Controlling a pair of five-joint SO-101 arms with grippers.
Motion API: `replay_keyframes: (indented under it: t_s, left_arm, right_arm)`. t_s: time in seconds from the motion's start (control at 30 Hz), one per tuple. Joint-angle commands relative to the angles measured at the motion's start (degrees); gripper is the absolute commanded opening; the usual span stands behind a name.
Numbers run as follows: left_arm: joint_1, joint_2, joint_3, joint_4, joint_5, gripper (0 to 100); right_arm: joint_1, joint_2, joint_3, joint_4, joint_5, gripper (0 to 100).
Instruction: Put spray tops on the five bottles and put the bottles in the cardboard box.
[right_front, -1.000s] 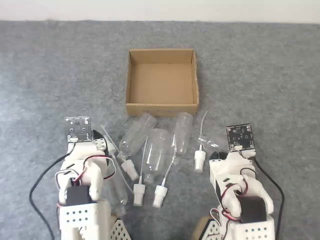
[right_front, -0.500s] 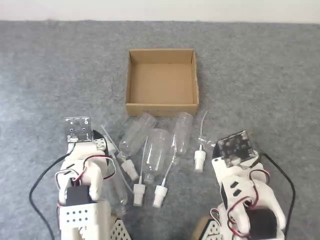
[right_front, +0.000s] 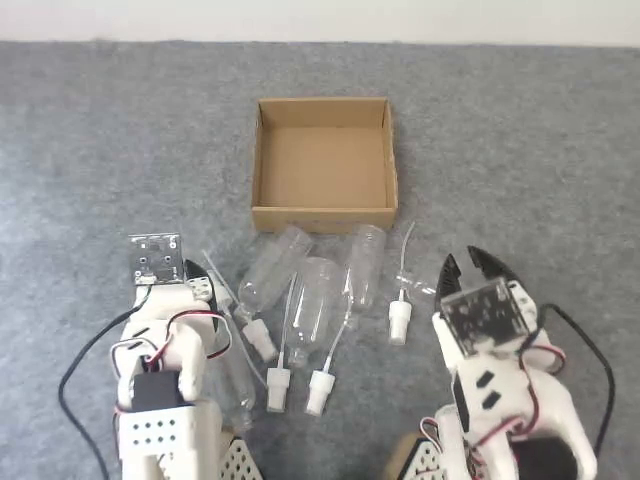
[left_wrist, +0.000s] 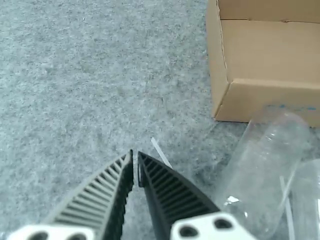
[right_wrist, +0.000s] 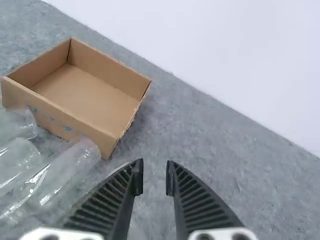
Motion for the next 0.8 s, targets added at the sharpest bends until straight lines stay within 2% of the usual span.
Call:
replay_keyframes:
  t_s: [0.0,0.13,0.33,0.77]
  left_arm:
    - [-0.2,-0.8,-0.4,-2.1,-0.3,1]
    - [-0.2,-0.8,-0.4,-2.1,-0.3,1]
    - [-0.2,-0.8,-0.3,-2.1,-0.3,1]
    - [-0.1,-0.8,-0.3,-2.1,-0.3,1]
  right_arm:
    - [-0.4,10.3,-6.9,-1.1,0.9,6.7]
    - [-0.5,19.8,-9.9,-1.0,0.9,9.2]
    - [-0.5,29.9,-11.6,0.2,0.9,23.4]
    - [-4.5,45.1,-11.5,0.2,8.3,24.9]
